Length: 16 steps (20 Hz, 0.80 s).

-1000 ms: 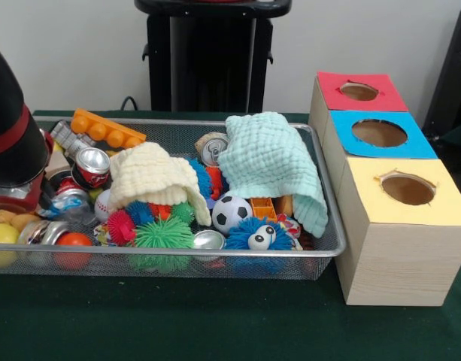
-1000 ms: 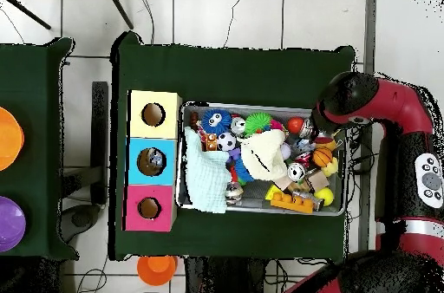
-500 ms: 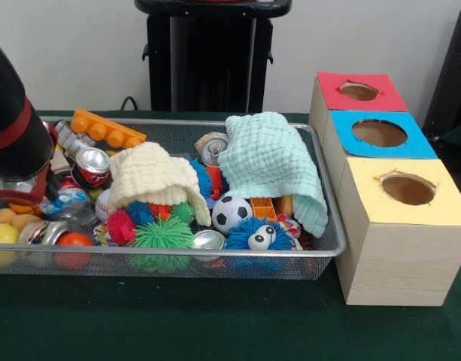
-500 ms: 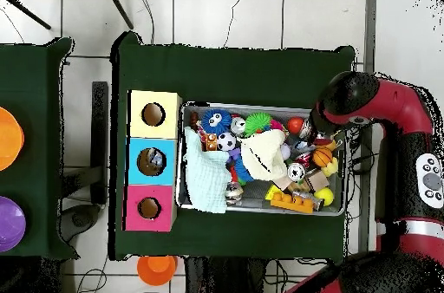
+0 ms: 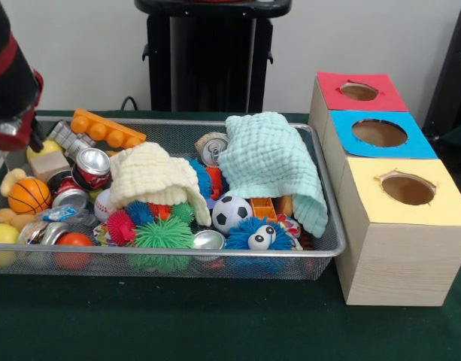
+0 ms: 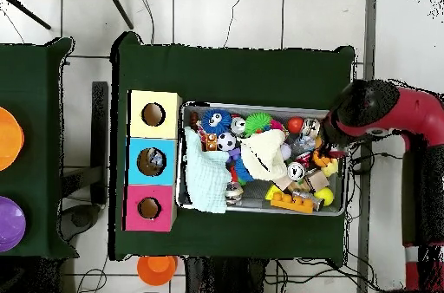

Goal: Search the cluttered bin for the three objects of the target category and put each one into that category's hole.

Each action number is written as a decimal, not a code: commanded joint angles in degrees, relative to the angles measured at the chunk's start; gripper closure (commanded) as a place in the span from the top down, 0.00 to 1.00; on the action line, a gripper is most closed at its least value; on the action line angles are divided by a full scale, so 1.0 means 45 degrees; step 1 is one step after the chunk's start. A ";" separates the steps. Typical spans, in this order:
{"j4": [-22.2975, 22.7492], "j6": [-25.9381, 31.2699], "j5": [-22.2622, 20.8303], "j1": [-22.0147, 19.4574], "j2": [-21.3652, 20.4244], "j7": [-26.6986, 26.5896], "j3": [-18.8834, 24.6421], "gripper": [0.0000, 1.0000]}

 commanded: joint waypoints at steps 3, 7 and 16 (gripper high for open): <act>0.3050 -0.0090 0.0478 -0.0797 -0.2650 -0.3456 0.0660 0.00; 0.3068 -0.0846 0.0556 -0.0763 -0.2237 -0.2842 0.0892 0.00; 0.3143 -0.2811 0.0741 -0.0816 -0.1545 -0.1854 0.1194 0.00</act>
